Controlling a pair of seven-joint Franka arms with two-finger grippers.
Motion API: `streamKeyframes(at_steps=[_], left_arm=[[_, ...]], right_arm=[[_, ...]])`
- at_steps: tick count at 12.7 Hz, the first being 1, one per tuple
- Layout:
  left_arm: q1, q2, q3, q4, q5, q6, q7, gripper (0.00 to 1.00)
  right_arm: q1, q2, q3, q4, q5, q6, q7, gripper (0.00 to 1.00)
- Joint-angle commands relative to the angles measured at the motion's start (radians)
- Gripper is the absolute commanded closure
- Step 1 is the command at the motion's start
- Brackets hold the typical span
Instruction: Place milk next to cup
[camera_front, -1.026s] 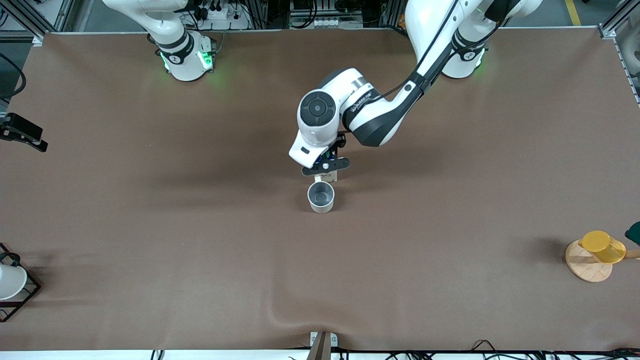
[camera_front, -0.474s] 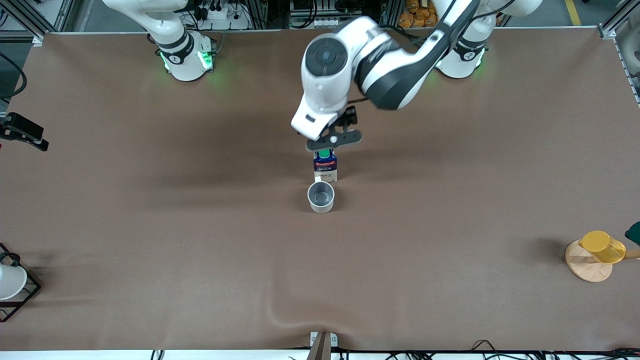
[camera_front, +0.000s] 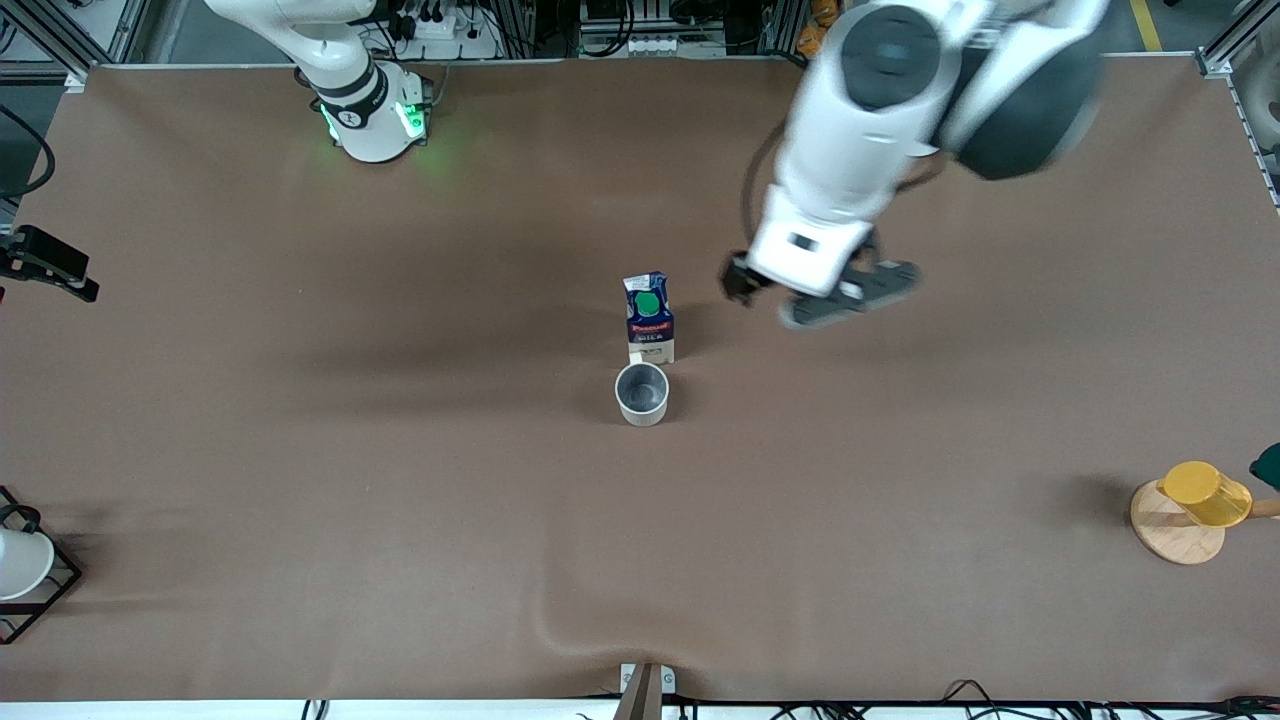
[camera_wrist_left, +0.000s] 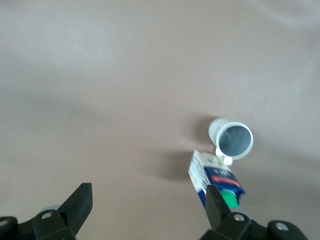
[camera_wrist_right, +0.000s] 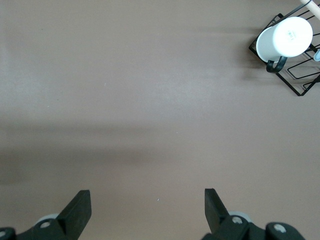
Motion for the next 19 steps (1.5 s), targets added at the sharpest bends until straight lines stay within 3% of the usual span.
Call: streamKeyframes(at_steps=[1, 6, 10, 14, 19], left_arm=[[0.145, -0.113, -0.04, -0.084, 0.008, -0.012, 0.158, 0.0], [0.258, -0.257, 0.038, -0.142, 0.004, -0.198, 0.581, 0.0], [0.249, -0.359, 0.15, -0.181, 0.011, -0.286, 0.672, 0.0], [0.25, -0.362, 0.19, -0.167, 0.03, -0.283, 0.856, 0.0], [0.269, -0.31, 0.189, -0.109, -0.032, -0.274, 0.832, 0.0]], right_arm=[[0.002, -0.012, -0.001, -0.009, -0.004, -0.006, -0.003, 0.0], [0.002, -0.011, 0.0, -0.009, -0.002, -0.006, -0.003, 0.0], [0.002, -0.011, -0.001, -0.009, -0.002, -0.008, -0.003, 0.0], [0.0, -0.011, -0.001, -0.009, -0.002, -0.008, -0.001, 0.0], [0.003, -0.011, -0.001, -0.009, -0.002, -0.008, -0.001, 0.0]])
